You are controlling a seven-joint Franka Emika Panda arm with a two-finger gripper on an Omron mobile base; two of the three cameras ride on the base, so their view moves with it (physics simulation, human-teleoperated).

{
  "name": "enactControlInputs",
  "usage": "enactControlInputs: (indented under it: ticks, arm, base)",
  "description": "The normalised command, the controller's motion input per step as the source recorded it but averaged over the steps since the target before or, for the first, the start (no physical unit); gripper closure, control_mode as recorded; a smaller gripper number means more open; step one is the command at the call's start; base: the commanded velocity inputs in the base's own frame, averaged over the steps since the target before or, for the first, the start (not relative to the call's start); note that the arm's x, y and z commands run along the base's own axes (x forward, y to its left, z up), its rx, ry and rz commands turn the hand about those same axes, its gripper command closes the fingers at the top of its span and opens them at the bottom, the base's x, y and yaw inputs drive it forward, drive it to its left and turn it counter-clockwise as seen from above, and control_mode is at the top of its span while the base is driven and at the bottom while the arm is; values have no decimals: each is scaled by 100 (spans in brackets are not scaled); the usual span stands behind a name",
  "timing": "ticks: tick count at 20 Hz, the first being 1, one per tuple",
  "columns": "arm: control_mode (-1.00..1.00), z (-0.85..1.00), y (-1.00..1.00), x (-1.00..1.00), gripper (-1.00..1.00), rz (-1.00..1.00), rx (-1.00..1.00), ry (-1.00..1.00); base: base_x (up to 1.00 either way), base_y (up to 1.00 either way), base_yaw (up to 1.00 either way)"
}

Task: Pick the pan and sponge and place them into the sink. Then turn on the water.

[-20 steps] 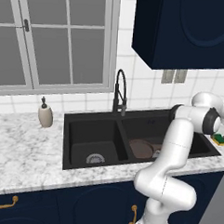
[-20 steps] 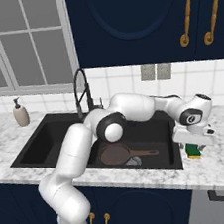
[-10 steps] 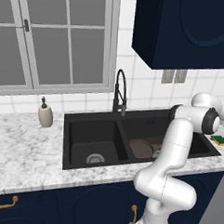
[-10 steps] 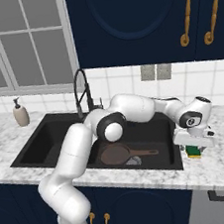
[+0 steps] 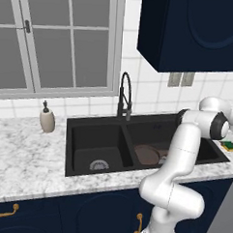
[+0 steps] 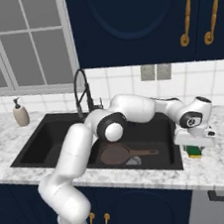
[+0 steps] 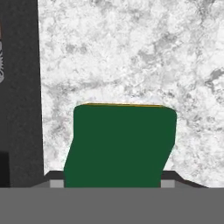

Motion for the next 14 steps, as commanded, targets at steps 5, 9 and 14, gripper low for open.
enactControlInputs:
  ticks: [5,9,14]
  arm:
    - [-100,0,9,-2,100,0,0,0]
    - [-100,16,68,-10,100,0,-2,0]
    - [-100,18,88,-14,100,0,-4,0]
  base:
    - [0,0,0]
    - [0,0,0]
    - [0,0,0]
